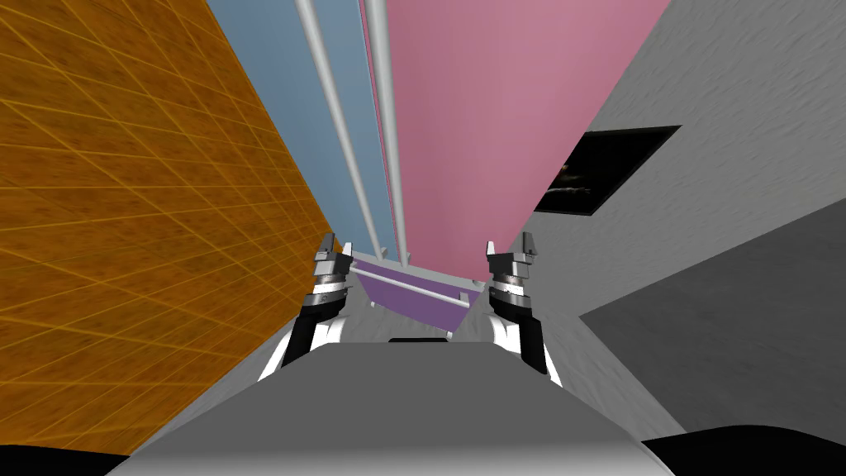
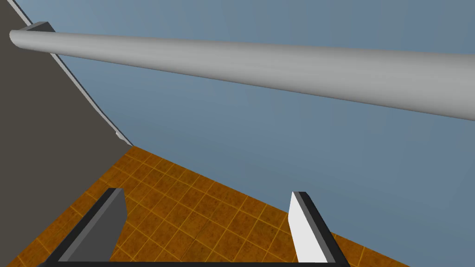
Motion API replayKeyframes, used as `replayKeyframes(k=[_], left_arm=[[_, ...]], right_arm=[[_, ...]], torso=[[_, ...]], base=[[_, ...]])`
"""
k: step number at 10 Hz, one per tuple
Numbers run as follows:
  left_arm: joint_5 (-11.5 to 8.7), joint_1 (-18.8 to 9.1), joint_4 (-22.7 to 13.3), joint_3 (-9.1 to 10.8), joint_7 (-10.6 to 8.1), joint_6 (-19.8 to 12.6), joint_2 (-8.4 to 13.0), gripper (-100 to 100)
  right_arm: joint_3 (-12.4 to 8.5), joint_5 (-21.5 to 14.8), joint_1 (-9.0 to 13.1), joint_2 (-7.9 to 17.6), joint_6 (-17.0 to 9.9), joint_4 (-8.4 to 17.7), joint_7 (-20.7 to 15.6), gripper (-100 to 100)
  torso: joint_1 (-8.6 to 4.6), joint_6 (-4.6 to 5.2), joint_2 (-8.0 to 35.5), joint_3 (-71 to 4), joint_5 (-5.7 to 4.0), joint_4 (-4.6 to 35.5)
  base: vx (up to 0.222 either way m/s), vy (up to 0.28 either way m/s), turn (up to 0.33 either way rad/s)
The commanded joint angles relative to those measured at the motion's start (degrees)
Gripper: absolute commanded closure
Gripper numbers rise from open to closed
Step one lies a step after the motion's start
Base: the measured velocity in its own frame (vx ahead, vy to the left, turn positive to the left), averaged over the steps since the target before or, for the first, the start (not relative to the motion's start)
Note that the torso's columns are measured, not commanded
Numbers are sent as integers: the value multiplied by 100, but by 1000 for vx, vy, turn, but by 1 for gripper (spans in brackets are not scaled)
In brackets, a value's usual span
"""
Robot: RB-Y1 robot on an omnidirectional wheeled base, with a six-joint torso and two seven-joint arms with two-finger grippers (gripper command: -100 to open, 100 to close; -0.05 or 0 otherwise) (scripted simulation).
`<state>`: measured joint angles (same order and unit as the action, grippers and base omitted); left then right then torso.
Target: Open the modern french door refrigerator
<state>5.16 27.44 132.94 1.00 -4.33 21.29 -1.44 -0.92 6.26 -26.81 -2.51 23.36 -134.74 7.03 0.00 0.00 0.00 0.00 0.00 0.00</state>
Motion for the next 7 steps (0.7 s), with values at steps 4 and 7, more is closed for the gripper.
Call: replayKeyframes(k=[4, 7], left_arm=[[0, 0, 1, 0, 0, 0, 0, 0], [0, 0, 1, 0, 0, 1, 0, 0]], right_arm=[[0, 0, 0, 0, 0, -1, 0, 0], [0, 0, 0, 0, 0, -2, 0, 0]], torso=[[0, 0, 1422, -2850, 0, 1424], [0, 0, 2692, -5381, 0, 2691]], base=[[0, 0, 0], [0, 0, 0]])
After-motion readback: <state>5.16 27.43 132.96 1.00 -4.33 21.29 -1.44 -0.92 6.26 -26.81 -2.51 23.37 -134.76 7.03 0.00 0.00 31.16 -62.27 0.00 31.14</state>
